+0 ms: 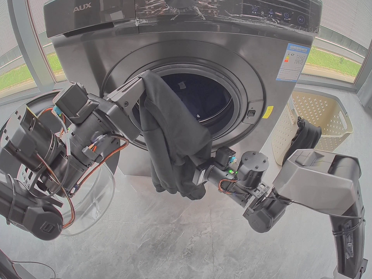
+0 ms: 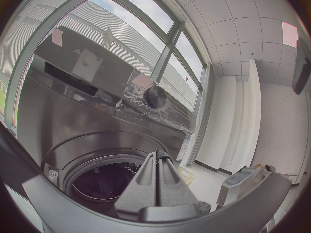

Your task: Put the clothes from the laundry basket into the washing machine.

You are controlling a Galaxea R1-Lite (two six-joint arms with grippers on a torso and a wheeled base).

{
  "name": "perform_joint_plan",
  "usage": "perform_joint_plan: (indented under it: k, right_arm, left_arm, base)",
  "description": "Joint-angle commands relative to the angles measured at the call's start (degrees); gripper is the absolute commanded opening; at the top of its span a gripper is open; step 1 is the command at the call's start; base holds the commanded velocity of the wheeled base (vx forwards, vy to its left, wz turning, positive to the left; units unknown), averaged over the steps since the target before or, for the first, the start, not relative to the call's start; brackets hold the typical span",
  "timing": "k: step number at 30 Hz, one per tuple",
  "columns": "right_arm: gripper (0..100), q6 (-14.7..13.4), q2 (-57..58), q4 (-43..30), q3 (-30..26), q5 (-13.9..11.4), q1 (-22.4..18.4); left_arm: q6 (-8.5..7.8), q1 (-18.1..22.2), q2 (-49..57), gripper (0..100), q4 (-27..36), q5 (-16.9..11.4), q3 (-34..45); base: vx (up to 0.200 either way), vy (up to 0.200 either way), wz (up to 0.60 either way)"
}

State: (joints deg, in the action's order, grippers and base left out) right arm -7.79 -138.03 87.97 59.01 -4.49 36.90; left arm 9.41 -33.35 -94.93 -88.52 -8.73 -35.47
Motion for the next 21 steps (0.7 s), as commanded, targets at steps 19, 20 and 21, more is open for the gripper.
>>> perform_joint_plan:
  k: [19, 20, 21]
  right_arm:
    - [0, -0.1, 20.4, 0.5, -10.7, 0.0, -1.7]
    - [0, 0.0, 20.5, 0.5, -10.7, 0.0, -1.5]
    - [0, -0.1, 20.7, 0.5, -10.7, 0.0, -1.3]
  left_arm:
    - [-4.05, 6.4, -13.2, 0, -0.3, -0.6, 13.4]
    - [-4.58, 6.4, -14.0, 0, -0.3, -0.6, 13.7]
    - [-5.1, 6.3, -14.6, 0, -0.3, -0.6, 13.7]
  base:
    - [0.0, 0.0, 0.0]
    - [0.0, 0.0, 0.0]
    - [0.0, 0.0, 0.0]
